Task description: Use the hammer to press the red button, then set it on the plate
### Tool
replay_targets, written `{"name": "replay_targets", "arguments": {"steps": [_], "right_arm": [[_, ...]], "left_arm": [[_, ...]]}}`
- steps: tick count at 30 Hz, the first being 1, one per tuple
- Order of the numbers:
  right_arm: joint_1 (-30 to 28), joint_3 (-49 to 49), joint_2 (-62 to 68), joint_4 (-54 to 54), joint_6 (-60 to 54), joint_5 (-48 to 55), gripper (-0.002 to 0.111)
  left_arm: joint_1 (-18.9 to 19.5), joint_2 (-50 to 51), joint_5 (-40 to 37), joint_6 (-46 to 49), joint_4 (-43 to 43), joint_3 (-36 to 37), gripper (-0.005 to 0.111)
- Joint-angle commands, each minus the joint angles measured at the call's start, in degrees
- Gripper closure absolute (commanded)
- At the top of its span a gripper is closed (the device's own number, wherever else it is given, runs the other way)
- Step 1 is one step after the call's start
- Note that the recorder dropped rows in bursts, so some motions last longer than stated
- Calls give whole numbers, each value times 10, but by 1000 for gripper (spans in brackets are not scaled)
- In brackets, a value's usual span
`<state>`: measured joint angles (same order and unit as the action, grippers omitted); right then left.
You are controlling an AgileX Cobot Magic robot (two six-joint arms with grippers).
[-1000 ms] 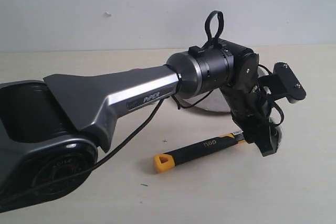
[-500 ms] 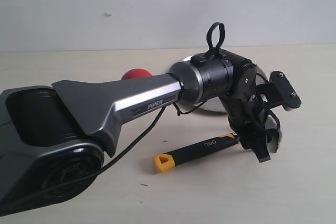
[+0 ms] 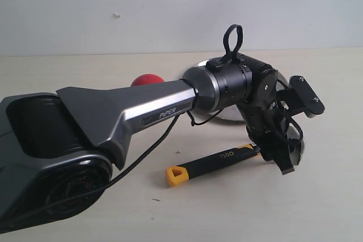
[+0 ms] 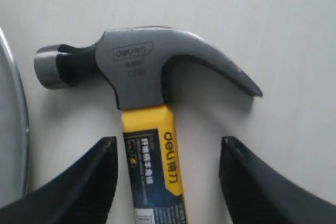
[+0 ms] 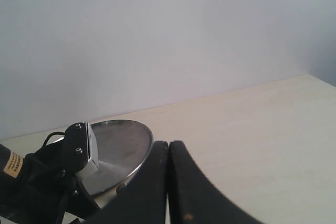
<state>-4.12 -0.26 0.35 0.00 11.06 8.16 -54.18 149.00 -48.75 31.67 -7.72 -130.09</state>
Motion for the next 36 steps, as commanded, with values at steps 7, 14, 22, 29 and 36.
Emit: {"name": "replay_targets", "arguments": {"steps": [7, 14, 22, 29, 36], "right_arm": [[-2, 3, -3, 0, -5, -6, 108], [-2, 3, -3, 0, -3, -6, 108], [-2, 3, -3, 0, -3, -6, 108], [-2, 3, -3, 0, -5, -6, 108], [-2, 3, -3, 0, -5, -6, 108]], "left_arm": [[4, -3, -11, -7, 1, 0, 52], [4, 8, -50, -7, 2, 0, 80], [2, 4, -78, -6, 1, 0, 107], [2, 2, -139, -10, -20, 0, 107], [2, 2, -148, -7, -50, 0, 107]]}}
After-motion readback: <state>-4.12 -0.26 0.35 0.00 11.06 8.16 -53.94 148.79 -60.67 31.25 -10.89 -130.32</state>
